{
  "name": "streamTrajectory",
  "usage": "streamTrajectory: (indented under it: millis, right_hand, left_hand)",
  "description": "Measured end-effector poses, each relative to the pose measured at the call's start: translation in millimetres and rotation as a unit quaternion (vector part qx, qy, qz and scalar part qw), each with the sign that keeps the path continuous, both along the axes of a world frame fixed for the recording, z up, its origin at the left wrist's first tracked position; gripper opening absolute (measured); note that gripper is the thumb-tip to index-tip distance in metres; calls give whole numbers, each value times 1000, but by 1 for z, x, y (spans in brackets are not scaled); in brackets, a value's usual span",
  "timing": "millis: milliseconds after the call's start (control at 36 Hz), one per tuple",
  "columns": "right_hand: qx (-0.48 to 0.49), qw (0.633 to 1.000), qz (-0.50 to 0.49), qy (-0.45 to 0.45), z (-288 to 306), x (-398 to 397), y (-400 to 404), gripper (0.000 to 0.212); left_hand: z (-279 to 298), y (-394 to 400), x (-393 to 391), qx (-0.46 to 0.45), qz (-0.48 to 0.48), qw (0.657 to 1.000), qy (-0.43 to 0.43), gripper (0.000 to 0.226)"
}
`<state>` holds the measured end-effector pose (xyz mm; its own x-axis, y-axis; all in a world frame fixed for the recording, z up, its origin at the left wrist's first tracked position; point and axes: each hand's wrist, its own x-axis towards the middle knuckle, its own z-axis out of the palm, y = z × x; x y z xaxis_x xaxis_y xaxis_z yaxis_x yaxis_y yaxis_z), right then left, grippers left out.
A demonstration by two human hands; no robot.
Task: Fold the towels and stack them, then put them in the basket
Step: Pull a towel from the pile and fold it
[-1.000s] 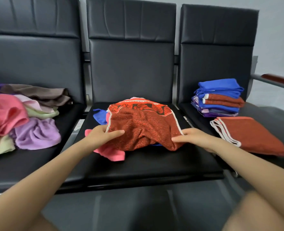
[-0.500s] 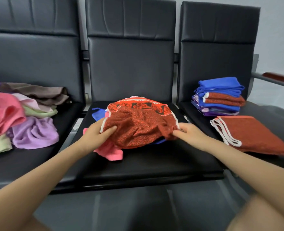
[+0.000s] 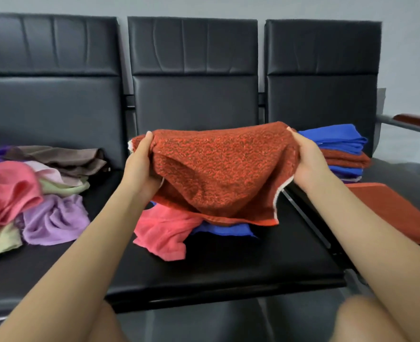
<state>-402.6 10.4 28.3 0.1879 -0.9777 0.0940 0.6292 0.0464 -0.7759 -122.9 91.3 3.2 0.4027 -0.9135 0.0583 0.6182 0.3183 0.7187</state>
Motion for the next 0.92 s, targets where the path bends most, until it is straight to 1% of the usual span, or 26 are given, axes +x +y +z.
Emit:
streamTrajectory:
  millis: [28, 56, 111, 167, 222, 250, 278, 333, 361, 389, 444, 472, 528, 556, 583, 611, 639, 694, 722, 750, 778, 806, 833, 861, 917]
  right_hand:
    - [-2, 1000, 2, 2, -2, 2, -1, 39]
    - [-1, 1000, 8, 4, -5, 4, -1, 41]
    - [11, 999, 22, 21, -17, 5, -3, 33]
    - [43, 998, 19, 47, -33, 6, -5, 28]
    - [63, 992, 26, 103, -55, 6, -9, 28]
    - [63, 985, 30, 161, -67, 6, -12, 30]
    - [55, 968, 37, 244, -77, 4, -11, 31]
    - [28, 895, 68, 441, -93, -1, -7, 37]
    - [15, 858, 84, 507, -98, -4, -6, 46]
    - [3, 832, 96, 547, -101, -6, -6, 53]
    - [-13, 807, 100, 581, -100, -10, -6, 58]
    - [-27, 796, 101, 596, -97, -11, -3, 54]
    - [-70, 774, 127, 617, -93, -13, 6, 37]
    - [-88, 769, 152, 615, -93, -13, 10, 30]
    - [-101, 759, 173, 619, -95, -15, 13, 29]
    - [-127, 739, 185, 635, -98, -16, 17, 34]
    - [-159, 707, 181, 665, -101, -15, 18, 40]
    - [-215, 640, 132, 726, -110, -15, 18, 48]
    - [-227, 624, 106, 740, -113, -15, 17, 47]
    - [-229, 621, 85, 745, -112, -15, 21, 38]
    - [-228, 625, 69, 744, -111, -16, 25, 23]
    - [-223, 638, 63, 735, -109, -18, 29, 14]
    - [-213, 656, 60, 721, -108, -19, 30, 16]
    - [-202, 683, 61, 699, -107, -22, 31, 15]
    - [-172, 754, 72, 630, -104, -28, 33, 4]
  left_hand:
    - [-2, 0, -1, 2, -3, 1000, -8, 43]
    - [-5, -2, -2, 8, -4, 1000, -21, 43]
    - [-16, -4, -3, 38, -1, 998, -58, 42]
    - [-28, -5, -3, 94, 20, 989, -114, 32]
    - [-43, -6, -2, 155, 43, 964, -212, 29]
    - [-52, -6, 0, 174, 47, 944, -276, 30]
    - [-59, -6, 2, 185, 39, 922, -338, 29]
    - [-68, 0, 7, 212, -9, 877, -431, 26]
    - [-71, 2, 11, 227, -37, 860, -456, 29]
    - [-74, 6, 15, 241, -53, 846, -473, 33]
    - [-75, 10, 22, 261, -53, 811, -522, 44]
    - [-75, 13, 25, 270, -46, 793, -544, 51]
    - [-73, 19, 28, 286, -44, 770, -569, 65]
    - [-72, 22, 28, 293, -51, 763, -574, 69]
    - [-72, 25, 28, 297, -61, 756, -580, 69]
    - [-72, 28, 29, 297, -70, 749, -588, 68]
    - [-73, 31, 30, 293, -81, 743, -596, 69]
    - [-76, 36, 29, 296, -98, 724, -615, 68]
    - [-77, 38, 27, 299, -105, 712, -627, 58]
    - [-78, 42, 25, 304, -111, 698, -639, 45]
    - [-79, 44, 22, 305, -107, 686, -652, 35]
    - [-79, 46, 20, 303, -94, 681, -660, 31]
    - [-79, 47, 18, 296, -75, 690, -656, 30]
    - [-77, 49, 16, 289, -56, 714, -635, 28]
    - [-68, 53, 12, 258, -9, 775, -576, 23]
